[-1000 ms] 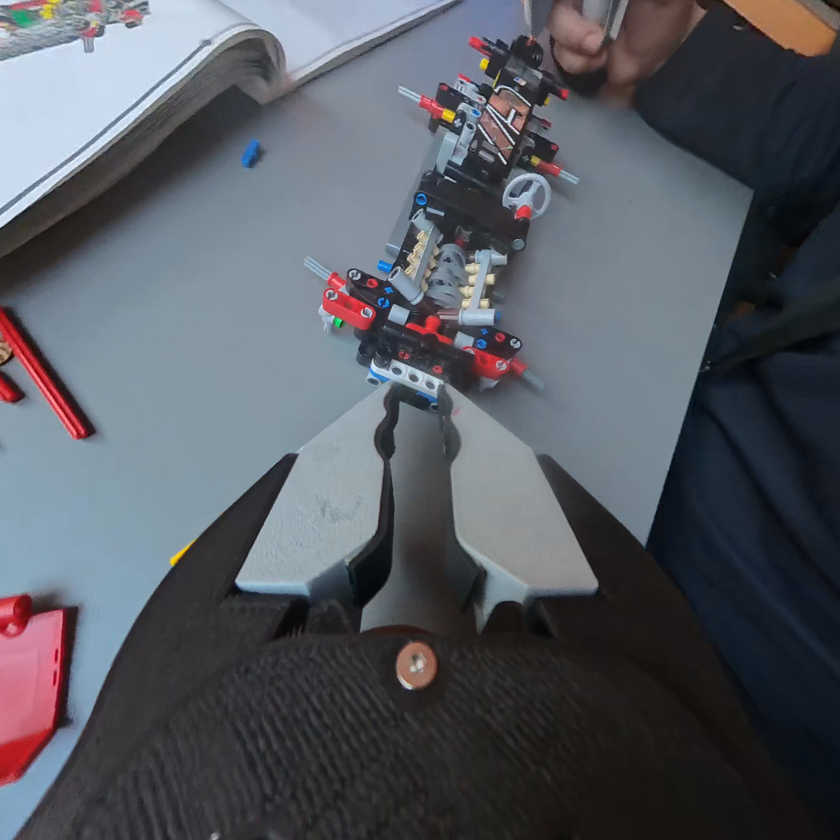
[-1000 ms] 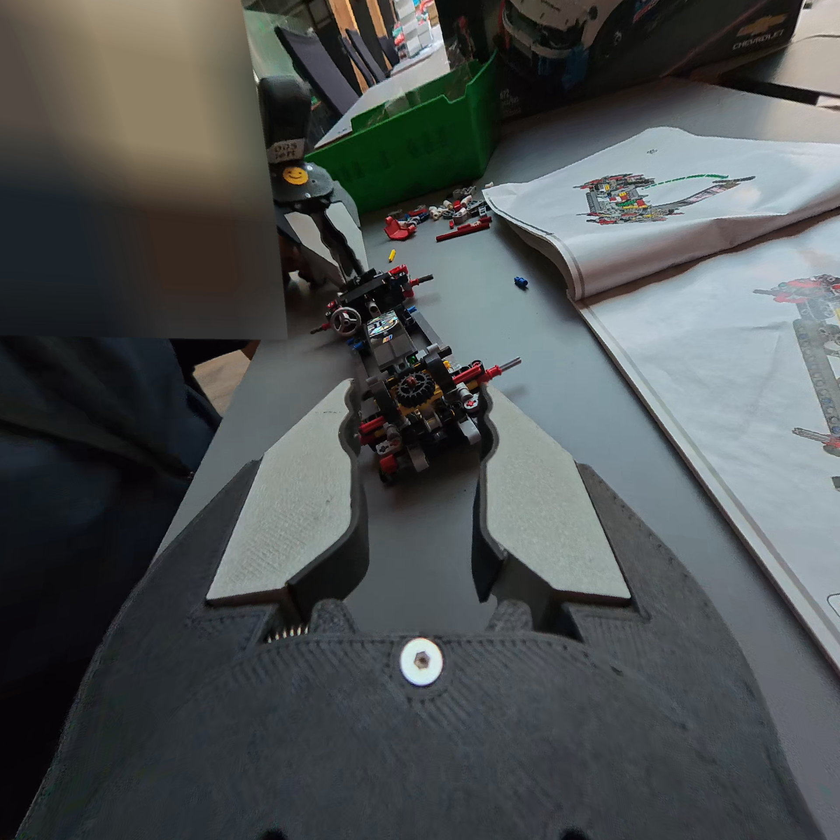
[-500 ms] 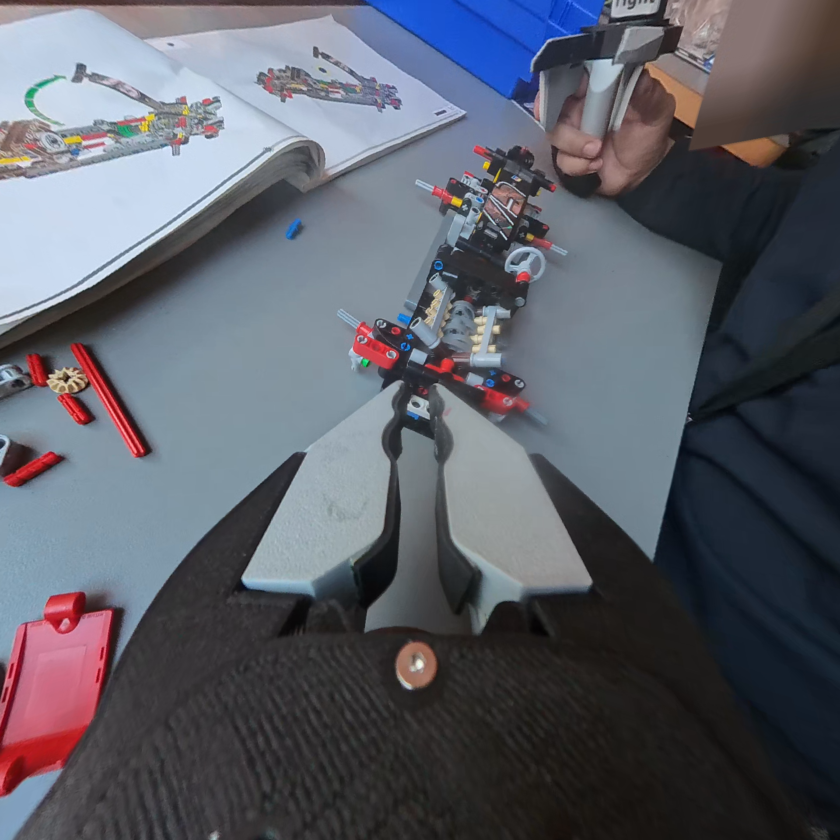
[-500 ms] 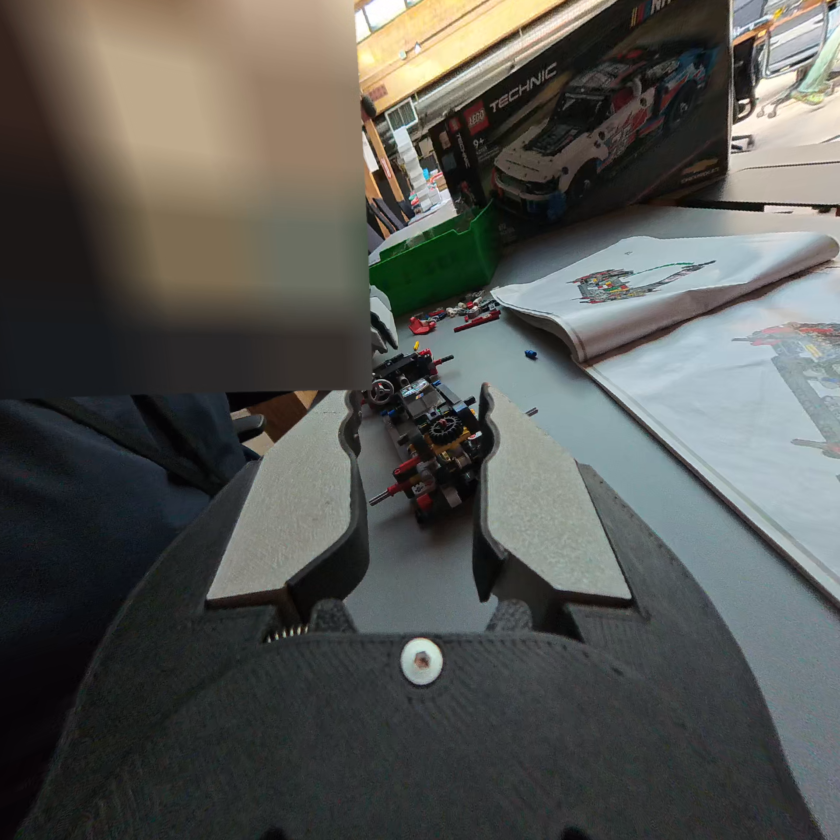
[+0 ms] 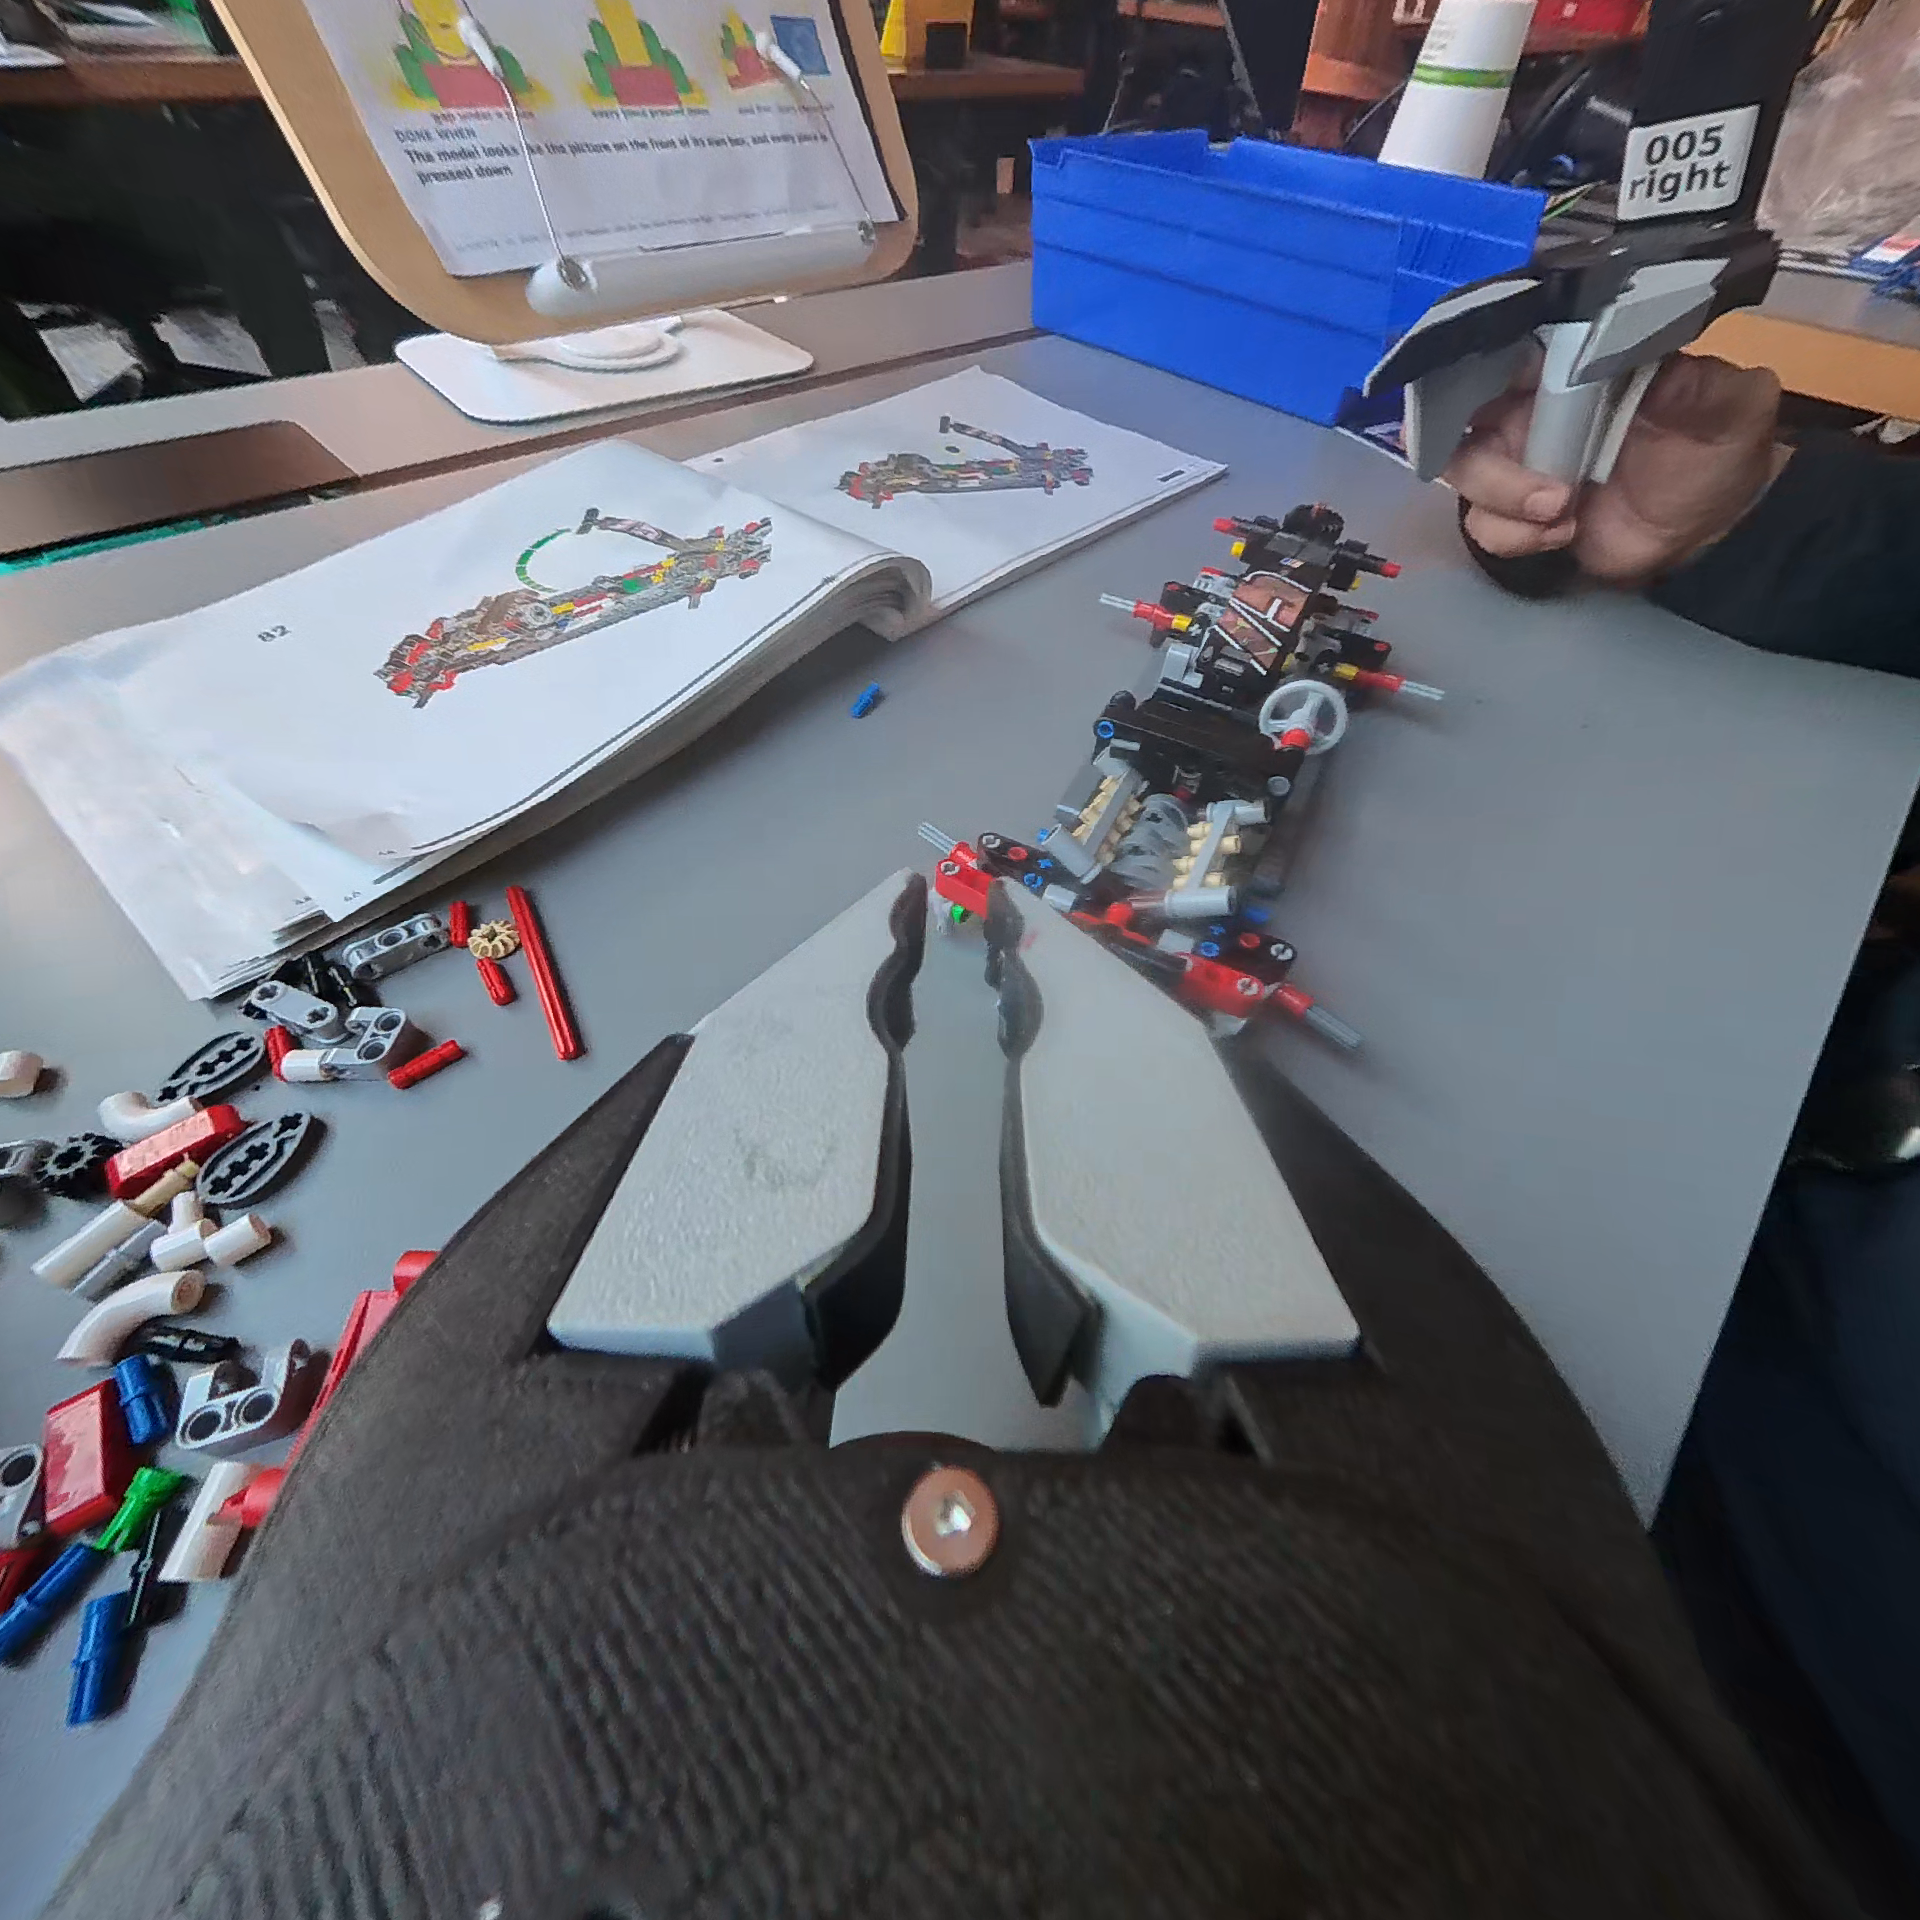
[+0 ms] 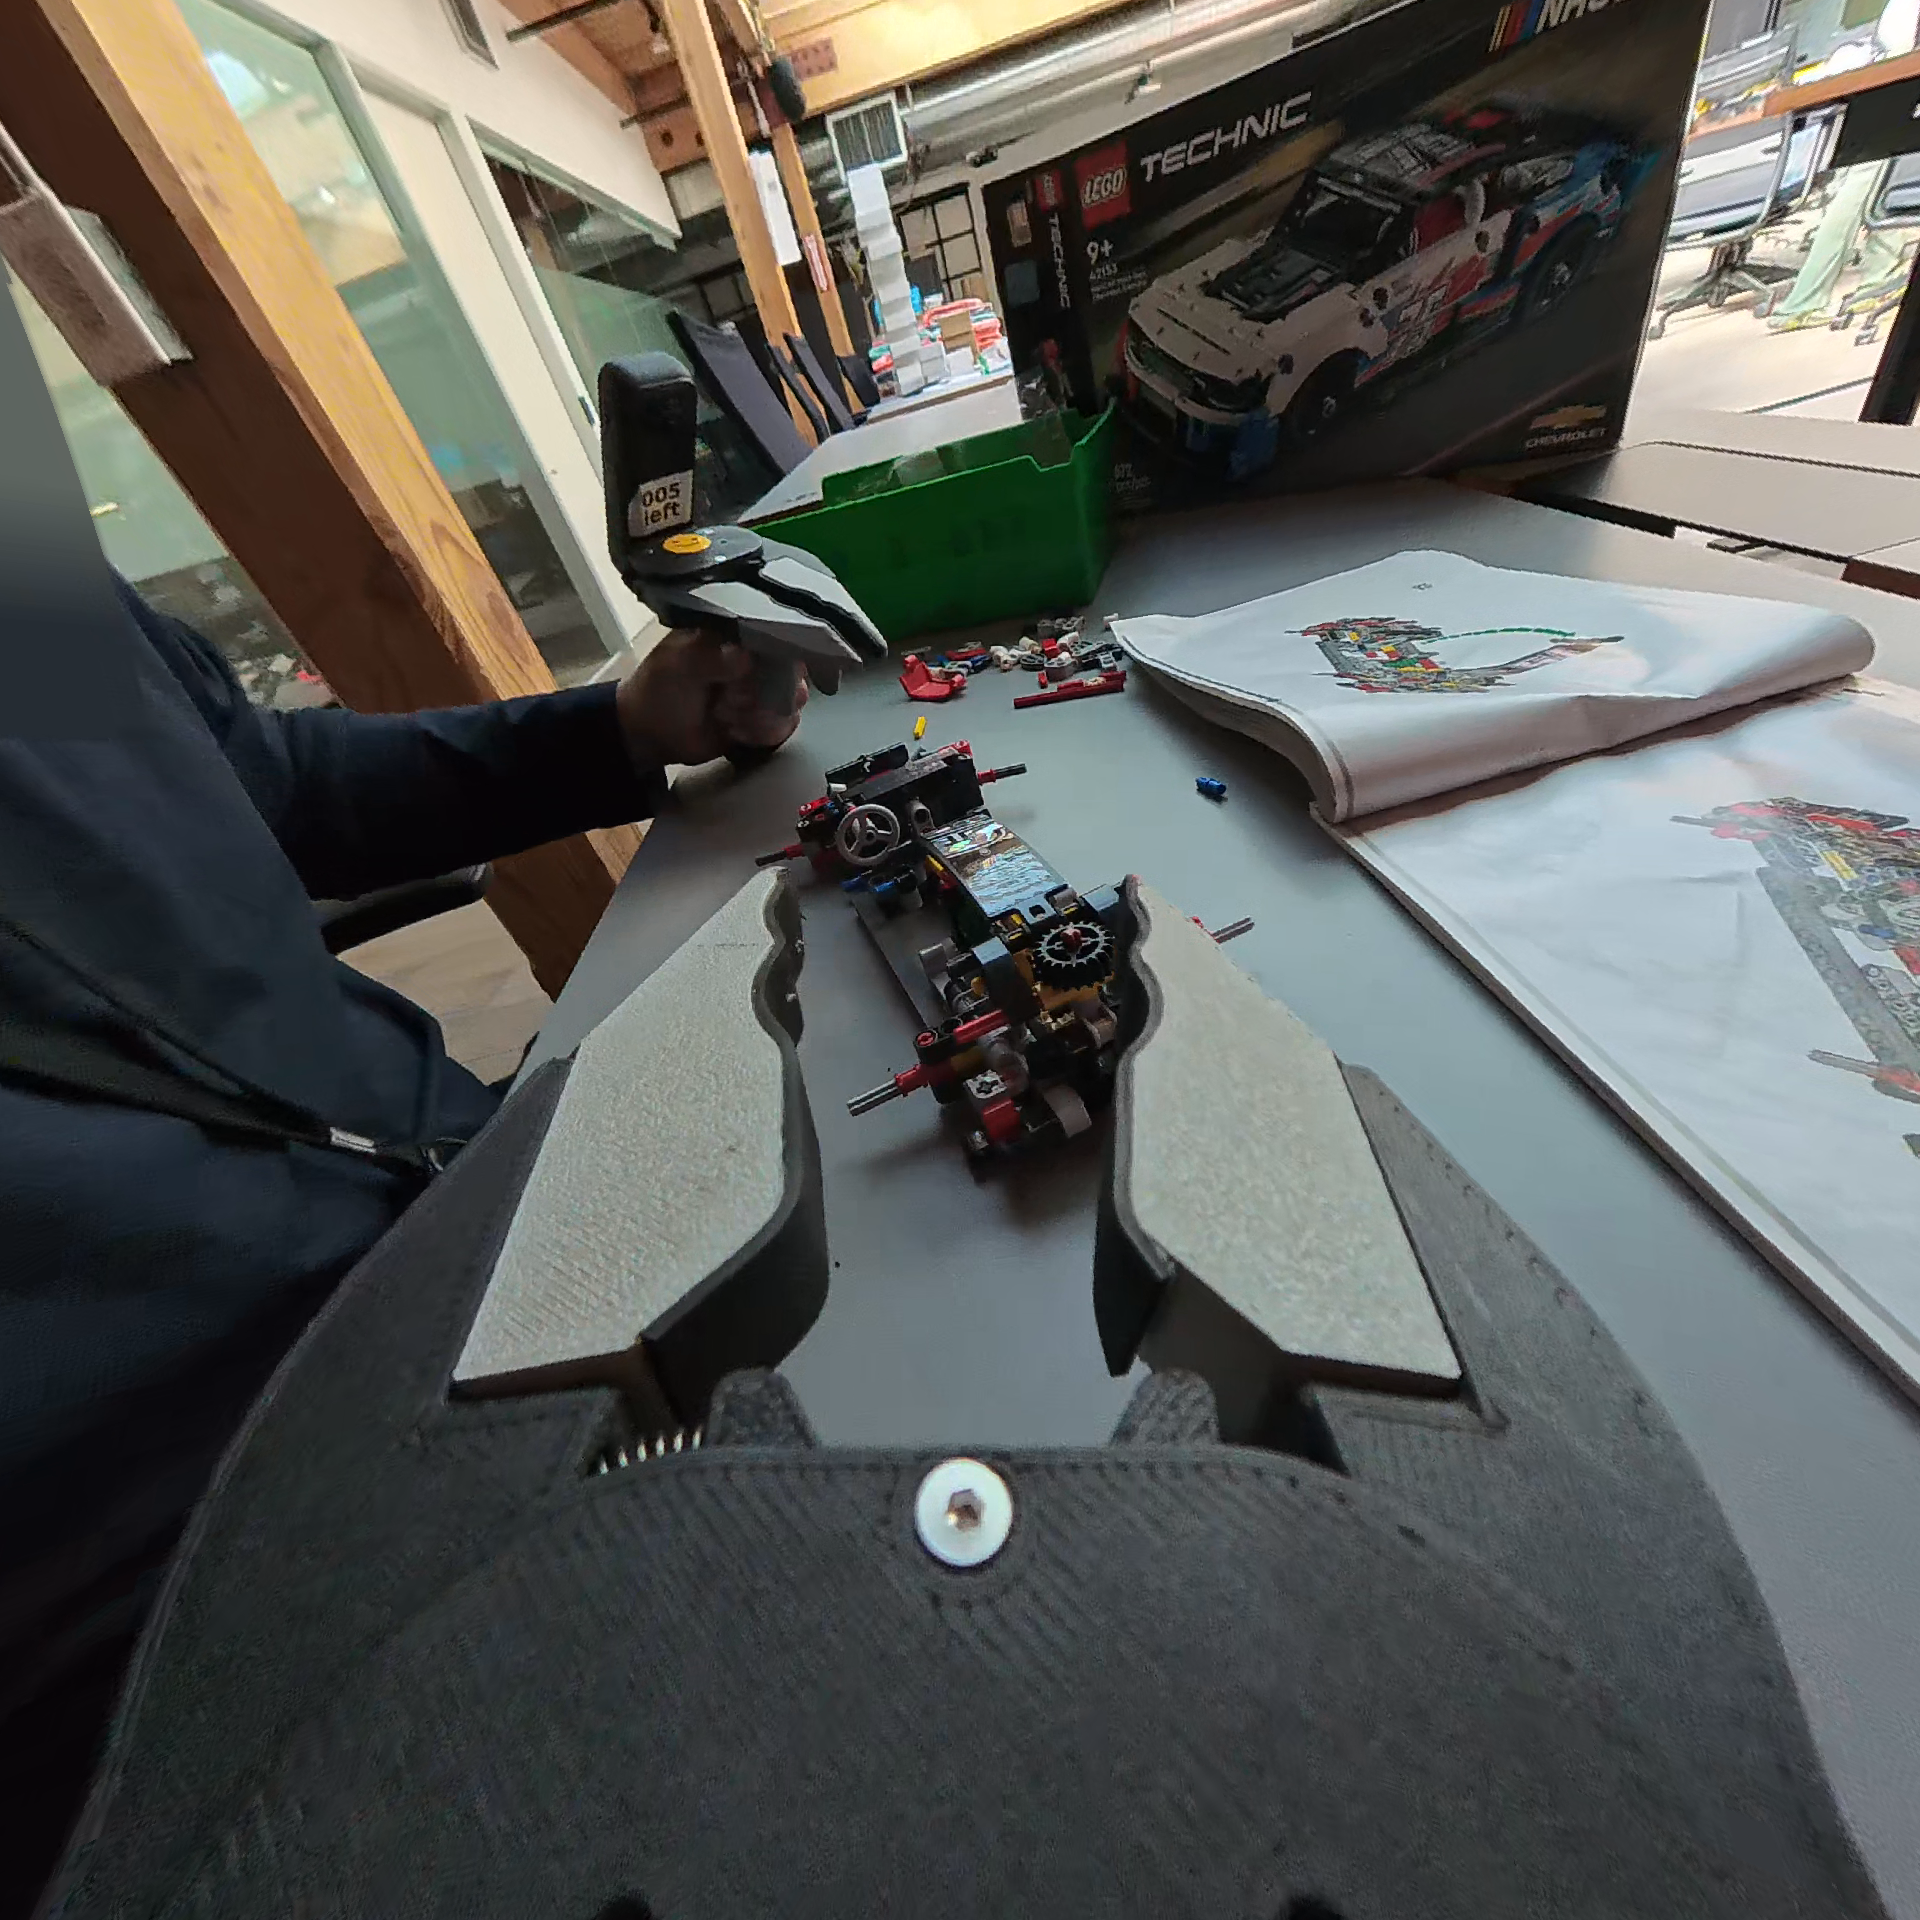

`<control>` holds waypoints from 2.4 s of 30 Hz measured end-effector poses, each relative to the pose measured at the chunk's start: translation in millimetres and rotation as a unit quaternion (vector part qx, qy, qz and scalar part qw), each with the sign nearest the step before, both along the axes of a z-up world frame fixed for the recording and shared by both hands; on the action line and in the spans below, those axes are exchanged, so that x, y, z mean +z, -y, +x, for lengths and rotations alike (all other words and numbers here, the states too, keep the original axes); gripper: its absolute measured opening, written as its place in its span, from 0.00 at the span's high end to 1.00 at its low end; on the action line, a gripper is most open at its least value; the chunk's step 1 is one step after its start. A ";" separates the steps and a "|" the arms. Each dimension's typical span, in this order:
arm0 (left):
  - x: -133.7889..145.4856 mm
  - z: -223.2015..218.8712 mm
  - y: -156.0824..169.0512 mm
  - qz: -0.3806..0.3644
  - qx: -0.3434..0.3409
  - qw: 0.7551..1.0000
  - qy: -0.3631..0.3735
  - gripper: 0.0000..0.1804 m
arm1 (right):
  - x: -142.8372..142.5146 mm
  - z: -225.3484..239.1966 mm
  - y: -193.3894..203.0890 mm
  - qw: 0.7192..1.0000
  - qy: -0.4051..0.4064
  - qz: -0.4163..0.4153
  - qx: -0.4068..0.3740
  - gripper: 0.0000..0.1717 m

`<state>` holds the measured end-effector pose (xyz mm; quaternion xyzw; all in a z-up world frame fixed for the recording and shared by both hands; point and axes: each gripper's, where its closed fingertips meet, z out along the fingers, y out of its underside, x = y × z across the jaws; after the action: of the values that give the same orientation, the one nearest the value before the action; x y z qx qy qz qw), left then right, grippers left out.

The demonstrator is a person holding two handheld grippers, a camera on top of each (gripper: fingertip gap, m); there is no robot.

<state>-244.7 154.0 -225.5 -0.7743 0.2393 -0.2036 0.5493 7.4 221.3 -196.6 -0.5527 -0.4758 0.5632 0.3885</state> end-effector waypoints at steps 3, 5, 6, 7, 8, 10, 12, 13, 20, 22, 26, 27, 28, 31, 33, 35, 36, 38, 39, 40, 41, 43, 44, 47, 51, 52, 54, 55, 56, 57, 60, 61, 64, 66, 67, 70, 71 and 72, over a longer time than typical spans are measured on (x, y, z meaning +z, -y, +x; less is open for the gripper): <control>-1.5 -1.5 -1.8 -0.003 0.009 1.000 -0.004 0.95 | -2.8 -4.0 7.1 1.000 0.008 0.007 0.008 0.66; -0.4 -3.6 -2.8 0.002 0.018 1.000 -0.005 0.95 | -5.1 -6.5 11.6 1.000 0.017 0.021 0.011 0.66; 0.3 -4.5 -3.1 0.005 0.022 1.000 -0.005 0.95 | -6.9 -7.5 13.2 0.999 0.022 0.028 0.011 0.66; 0.6 -5.3 -3.5 0.007 0.025 1.000 -0.006 0.95 | -8.4 -8.4 14.2 0.999 0.028 0.032 0.012 0.66; 0.7 -6.0 -4.0 0.007 0.028 1.000 -0.006 0.95 | -9.2 -9.0 15.0 0.999 0.031 0.035 0.014 0.66; 0.5 -6.5 -4.5 0.007 0.031 0.999 -0.007 0.95 | -9.8 -9.2 14.7 0.999 0.032 0.034 0.013 0.66; 1.6 -7.1 -6.1 0.012 0.035 0.999 -0.007 0.96 | -9.5 -8.7 12.0 0.999 0.031 0.028 0.008 0.66; 2.2 -7.3 -7.3 0.015 0.037 0.999 -0.007 0.96 | -9.1 -8.4 11.0 0.999 0.029 0.024 0.007 0.66; 12.5 -11.2 -25.6 0.056 0.067 0.996 -0.007 0.96 | -7.1 -6.0 5.1 1.000 0.021 0.016 0.002 0.66; 14.2 -10.6 -30.6 0.066 0.073 0.995 -0.012 0.96 | -7.4 -5.7 4.5 1.000 0.022 0.017 0.003 0.66; 15.1 -10.7 -39.6 0.079 0.089 0.993 -0.027 0.97 | -6.1 -4.4 2.4 1.000 0.016 0.006 0.007 0.67; 15.3 -11.1 -41.5 0.082 0.093 0.992 -0.031 0.97 | -5.2 -3.8 1.7 1.000 0.013 0.005 0.005 0.67; 15.2 -11.9 -43.5 0.084 0.097 0.991 -0.035 0.98 | -4.6 -3.3 0.9 1.000 0.010 0.005 0.004 0.67; 15.4 -13.5 -47.7 0.088 0.107 0.989 -0.042 0.98 | -3.5 -2.4 -0.9 1.000 0.006 0.001 0.001 0.68; 15.8 -13.4 -48.7 0.090 0.107 0.989 -0.043 0.98 | -2.6 -1.7 -1.6 1.000 0.003 -0.001 0.000 0.68; 17.1 -14.3 -48.8 0.094 0.109 0.989 -0.041 0.98 | -2.5 -1.6 -1.8 1.000 0.002 -0.003 0.000 0.68; 18.0 -14.4 -48.3 0.097 0.109 0.989 -0.039 0.98 | -2.6 -1.6 -1.6 1.000 0.003 -0.003 0.001 0.69; 20.0 -15.1 -47.6 0.101 0.109 0.988 -0.033 0.98 | -3.5 -2.2 -2.0 1.000 0.006 -0.010 0.006 0.70; 21.0 -15.7 -47.6 0.102 0.109 0.988 -0.029 0.98 | -4.3 -2.9 -2.3 1.000 0.008 -0.014 0.008 0.70; 22.1 -16.4 -47.4 0.105 0.110 0.988 -0.025 0.98 | -4.9 -3.5 -2.4 1.000 0.011 -0.016 0.011 0.70; 22.9 -17.0 -47.4 0.106 0.110 0.988 -0.022 0.98 | -5.6 -4.2 -2.0 1.000 0.013 -0.015 0.013 0.71; 24.2 -17.5 -47.1 0.109 0.111 0.988 -0.020 0.98 | -7.7 -6.0 0.4 1.000 0.022 -0.003 0.015 0.72; 24.3 -16.8 -47.0 0.111 0.109 0.988 -0.020 0.98 | -9.6 -7.3 1.7 0.999 0.030 0.006 0.014 0.72; 23.9 -13.1 -47.4 0.112 0.100 0.988 -0.023 0.98 | -15.1 -12.4 2.1 0.998 0.053 0.043 -0.007 0.74; 26.0 -6.0 -44.9 0.123 0.083 0.989 -0.024 0.98 | -16.4 -22.1 -4.2 0.992 0.073 0.091 -0.052 0.76; 27.1 -3.3 -43.7 0.127 0.075 0.989 -0.022 0.98 | -13.1 -25.9 -3.0 0.991 0.073 0.100 -0.055 0.75; 27.6 1.3 -41.7 0.130 0.061 0.989 -0.020 0.98 | -6.8 -35.7 0.3 0.986 0.085 0.126 -0.065 0.70; 28.1 2.7 -41.2 0.129 0.056 0.990 -0.015 0.98 | -6.7 -41.7 2.6 0.981 0.102 0.147 -0.070 0.66; 28.6 3.6 -41.0 0.128 0.052 0.990 -0.010 0.98 | -9.7 -47.9 6.1 0.974 0.126 0.175 -0.072 0.67; 28.8 4.5 -40.9 0.126 0.048 0.991 -0.005 0.98 | -14.1 -54.0 8.2 0.962 0.152 0.211 -0.078 0.68; 28.1 8.8 -40.2 0.121 0.034 0.992 -0.001 0.98 | -27.9 -68.4 0.1 0.902 0.231 0.340 -0.130 0.75; 27.9 10.1 -39.9 0.121 0.030 0.992 -0.002 0.98 | -33.2 -71.4 -2.7 0.879 0.256 0.375 -0.142 0.78; 27.9 13.0 -39.0 0.123 0.023 0.992 -0.003 0.98 | -49.9 -76.5 -5.6 0.827 0.310 0.444 -0.152 0.84; 27.5 13.4 -39.2 0.121 0.022 0.992 -0.002 0.98 | -51.3 -77.9 -4.9 0.820 0.311 0.454 -0.159 0.85; 27.7 13.3 -39.0 0.121 0.021 0.992 -0.001 0.98 | -49.7 -78.7 -3.6 0.827 0.303 0.445 -0.161 0.87; 28.7 12.7 -38.6 0.121 0.020 0.992 0.005 0.98 | -37.3 -77.5 -3.7 0.863 0.255 0.397 -0.180 0.90; 28.9 12.4 -38.8 0.120 0.020 0.993 0.007 0.98 | -32.1 -75.9 -4.5 0.878 0.236 0.372 -0.186 0.90; 28.9 12.1 -39.0 0.119 0.020 0.993 0.009 0.98 | -27.3 -73.9 -6.2 0.894 0.218 0.340 -0.193 0.91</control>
<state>-232.6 193.0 -196.6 -0.7060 0.2412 -0.1696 0.6440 -66.5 227.5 -223.8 -0.5764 -0.5948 0.1464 0.5408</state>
